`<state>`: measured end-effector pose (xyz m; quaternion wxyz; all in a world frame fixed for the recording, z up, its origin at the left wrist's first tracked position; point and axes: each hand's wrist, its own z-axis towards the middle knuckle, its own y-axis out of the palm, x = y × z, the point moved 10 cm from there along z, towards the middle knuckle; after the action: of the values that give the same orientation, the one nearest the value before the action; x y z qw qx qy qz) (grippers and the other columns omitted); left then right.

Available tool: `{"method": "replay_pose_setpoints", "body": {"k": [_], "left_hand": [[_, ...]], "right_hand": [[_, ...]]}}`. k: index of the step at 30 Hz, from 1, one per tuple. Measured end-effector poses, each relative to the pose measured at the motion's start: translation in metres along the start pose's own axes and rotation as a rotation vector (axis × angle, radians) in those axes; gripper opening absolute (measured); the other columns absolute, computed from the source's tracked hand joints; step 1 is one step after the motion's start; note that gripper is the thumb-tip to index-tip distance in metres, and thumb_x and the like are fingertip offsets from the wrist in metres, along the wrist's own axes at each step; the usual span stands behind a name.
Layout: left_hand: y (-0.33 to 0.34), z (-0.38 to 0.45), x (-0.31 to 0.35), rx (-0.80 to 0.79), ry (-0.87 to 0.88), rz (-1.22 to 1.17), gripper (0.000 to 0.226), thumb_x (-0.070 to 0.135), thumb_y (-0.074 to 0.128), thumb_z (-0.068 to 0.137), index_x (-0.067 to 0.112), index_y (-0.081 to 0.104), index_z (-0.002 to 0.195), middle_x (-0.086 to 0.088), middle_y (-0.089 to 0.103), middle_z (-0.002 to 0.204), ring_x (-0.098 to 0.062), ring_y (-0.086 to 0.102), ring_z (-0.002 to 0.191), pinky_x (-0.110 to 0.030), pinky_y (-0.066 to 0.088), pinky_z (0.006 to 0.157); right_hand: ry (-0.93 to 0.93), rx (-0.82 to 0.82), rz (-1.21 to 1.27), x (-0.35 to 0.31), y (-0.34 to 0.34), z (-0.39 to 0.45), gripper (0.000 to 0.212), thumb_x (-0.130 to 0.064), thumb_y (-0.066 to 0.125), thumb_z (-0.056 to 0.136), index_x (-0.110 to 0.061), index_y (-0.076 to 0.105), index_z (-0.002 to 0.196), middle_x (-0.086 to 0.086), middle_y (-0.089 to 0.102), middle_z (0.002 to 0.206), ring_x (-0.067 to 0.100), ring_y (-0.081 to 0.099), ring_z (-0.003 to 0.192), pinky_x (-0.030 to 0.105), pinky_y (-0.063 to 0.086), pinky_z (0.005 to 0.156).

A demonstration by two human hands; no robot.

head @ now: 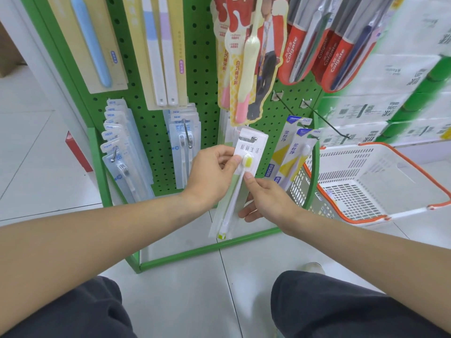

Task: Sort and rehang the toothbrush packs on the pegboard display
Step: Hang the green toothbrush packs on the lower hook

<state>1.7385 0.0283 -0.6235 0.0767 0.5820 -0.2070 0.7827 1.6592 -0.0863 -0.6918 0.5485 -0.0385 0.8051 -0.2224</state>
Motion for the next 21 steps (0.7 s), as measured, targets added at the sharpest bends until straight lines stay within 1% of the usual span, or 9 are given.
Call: {"method": "replay_pose_setpoints", "body": {"k": [3,5,7,9,11,13,16,19,21], "left_hand": [[-0.001,0.002,-0.003,-0.001,0.003,0.042,0.012,0.015,0.065,0.098,0.026,0.068,0.096,0.013,0.073,0.09,0.001,0.07,0.085,-0.014,0.055,0.08],[-0.002,0.004,-0.004,0.004,0.001,0.082,0.012,0.018,0.066,0.097,0.029,0.065,0.093,0.012,0.072,0.086,-0.002,0.069,0.083,-0.016,0.056,0.079],[-0.002,0.005,-0.006,0.014,-0.004,0.084,0.014,0.019,0.067,0.097,0.03,0.062,0.092,0.009,0.072,0.085,-0.008,0.07,0.082,-0.021,0.057,0.077],[-0.002,0.006,-0.007,0.018,-0.01,0.067,0.015,0.019,0.067,0.097,0.032,0.057,0.094,0.006,0.072,0.087,-0.012,0.07,0.08,-0.024,0.056,0.072],[-0.002,0.008,-0.009,0.018,-0.017,0.062,0.013,0.022,0.067,0.096,0.028,0.056,0.1,0.003,0.07,0.095,-0.015,0.069,0.08,-0.025,0.053,0.069],[-0.002,0.011,-0.011,0.013,-0.021,0.086,0.02,0.025,0.068,0.095,0.021,0.057,0.11,0.003,0.067,0.104,-0.016,0.068,0.084,-0.028,0.054,0.072],[-0.002,0.014,-0.014,0.001,-0.013,0.148,0.039,0.03,0.069,0.094,0.015,0.053,0.126,0.004,0.061,0.12,-0.007,0.065,0.092,-0.027,0.055,0.08],[0.0,0.016,-0.017,-0.031,-0.006,0.19,0.05,0.033,0.068,0.094,0.016,0.049,0.137,0.004,0.055,0.131,-0.002,0.062,0.099,-0.022,0.053,0.078],[0.006,0.017,-0.017,-0.084,0.021,0.199,0.043,0.031,0.068,0.094,0.022,0.052,0.133,0.007,0.058,0.13,-0.004,0.062,0.104,-0.027,0.056,0.082]], "right_hand": [[0.057,-0.032,-0.009,0.005,-0.001,0.005,0.047,-0.05,0.041,0.106,-0.009,0.061,0.118,0.026,0.064,0.111,0.024,0.076,0.079,0.043,0.063,0.076],[0.068,0.009,-0.059,0.005,-0.01,0.009,0.024,-0.032,0.05,0.105,-0.012,0.059,0.115,0.014,0.065,0.11,0.025,0.073,0.094,0.044,0.062,0.084],[0.02,0.121,-0.103,0.001,-0.028,0.017,0.018,-0.023,0.056,0.102,-0.015,0.056,0.117,0.002,0.065,0.109,0.026,0.068,0.107,0.047,0.058,0.091],[-0.089,0.248,-0.081,-0.016,-0.049,0.022,0.023,-0.024,0.058,0.101,-0.015,0.057,0.122,-0.004,0.065,0.111,0.022,0.066,0.11,0.045,0.057,0.094],[-0.217,0.287,-0.032,-0.04,-0.062,0.022,0.04,-0.016,0.064,0.097,-0.014,0.053,0.135,-0.006,0.063,0.126,0.015,0.063,0.114,0.037,0.054,0.098],[-0.316,0.221,0.038,-0.059,-0.063,0.022,0.058,0.0,0.068,0.09,-0.017,0.049,0.141,-0.006,0.06,0.132,0.012,0.06,0.12,0.031,0.051,0.1],[-0.369,0.12,0.084,-0.072,-0.058,0.023,0.066,0.01,0.069,0.083,-0.02,0.05,0.138,-0.004,0.064,0.129,0.007,0.061,0.117,0.021,0.052,0.093],[-0.335,0.081,0.141,-0.071,-0.055,0.027,0.071,0.011,0.073,0.079,-0.02,0.048,0.138,0.001,0.064,0.126,0.011,0.067,0.108,0.028,0.057,0.086],[-0.325,0.071,0.171,-0.071,-0.055,0.031,0.071,0.011,0.074,0.078,-0.022,0.048,0.135,0.004,0.065,0.122,0.017,0.07,0.1,0.035,0.059,0.086]]}}
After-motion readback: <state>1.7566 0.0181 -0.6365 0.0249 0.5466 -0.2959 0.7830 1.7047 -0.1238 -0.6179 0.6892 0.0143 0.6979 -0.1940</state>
